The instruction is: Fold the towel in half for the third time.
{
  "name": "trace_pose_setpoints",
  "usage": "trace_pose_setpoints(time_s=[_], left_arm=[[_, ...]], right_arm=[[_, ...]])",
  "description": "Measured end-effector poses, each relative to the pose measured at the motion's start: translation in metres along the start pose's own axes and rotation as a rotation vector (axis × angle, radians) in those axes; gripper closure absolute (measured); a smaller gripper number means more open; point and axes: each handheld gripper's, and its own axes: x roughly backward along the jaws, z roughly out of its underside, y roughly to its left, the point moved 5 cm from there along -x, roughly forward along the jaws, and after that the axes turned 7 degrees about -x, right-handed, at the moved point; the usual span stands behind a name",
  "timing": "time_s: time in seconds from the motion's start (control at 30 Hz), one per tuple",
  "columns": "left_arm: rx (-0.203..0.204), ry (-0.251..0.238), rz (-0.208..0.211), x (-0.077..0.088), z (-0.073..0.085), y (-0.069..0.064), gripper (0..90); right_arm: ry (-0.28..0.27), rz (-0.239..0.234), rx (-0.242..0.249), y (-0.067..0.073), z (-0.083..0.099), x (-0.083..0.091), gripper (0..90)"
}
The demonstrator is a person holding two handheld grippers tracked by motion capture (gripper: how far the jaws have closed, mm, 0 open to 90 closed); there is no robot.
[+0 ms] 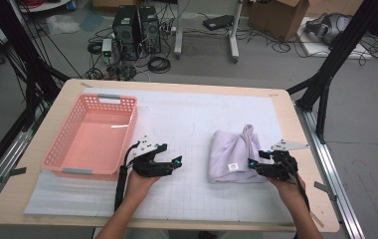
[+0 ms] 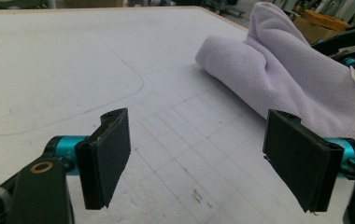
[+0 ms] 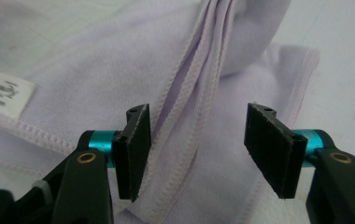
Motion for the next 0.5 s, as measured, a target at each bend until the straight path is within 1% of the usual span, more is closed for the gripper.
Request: trace_pose_setpoints(time_s=[0.07, 0.1, 0.13, 0.17, 0.2, 0.23, 0.3, 0.43, 0.5], left_arm=[[-0.004, 0.002, 0.006, 0.003, 0.002, -0.002, 23.8], [-0.006, 0.006, 0.008, 0.005, 0.003, -0.002, 23.9], [-0.006, 0.007, 0.008, 0.007, 0.004, -0.002, 24.0], [-0.004, 0.009, 0.009, 0.008, 0.005, -0.002, 24.2], [-0.001, 0.01, 0.01, 0.01, 0.005, -0.002, 24.2], [0.001, 0.009, 0.01, 0.011, 0.006, -0.001, 24.3], [0.003, 0.01, 0.01, 0.014, 0.007, 0.0, 24.4], [0.005, 0.012, 0.009, 0.018, 0.009, 0.002, 24.7], [0.004, 0.015, 0.007, 0.019, 0.009, 0.002, 24.8]], right_arm=[[0.015, -0.011, -0.032, 0.001, 0.005, -0.005, 41.9], [0.024, -0.01, -0.04, 0.002, 0.007, -0.008, 46.5], [0.037, -0.011, -0.049, 0.002, 0.009, -0.009, 53.2], [0.045, -0.026, -0.063, 0.002, 0.011, -0.01, 63.0], [0.047, -0.043, -0.082, 0.003, 0.011, -0.009, 72.6], [0.038, -0.042, -0.08, 0.003, 0.011, -0.006, 80.8], [0.029, -0.038, -0.071, 0.003, 0.009, 0.0, 84.4], [0.022, -0.023, -0.058, 0.001, 0.007, 0.017, 85.4], [0.015, -0.006, -0.064, -0.001, 0.008, 0.026, 85.5]])
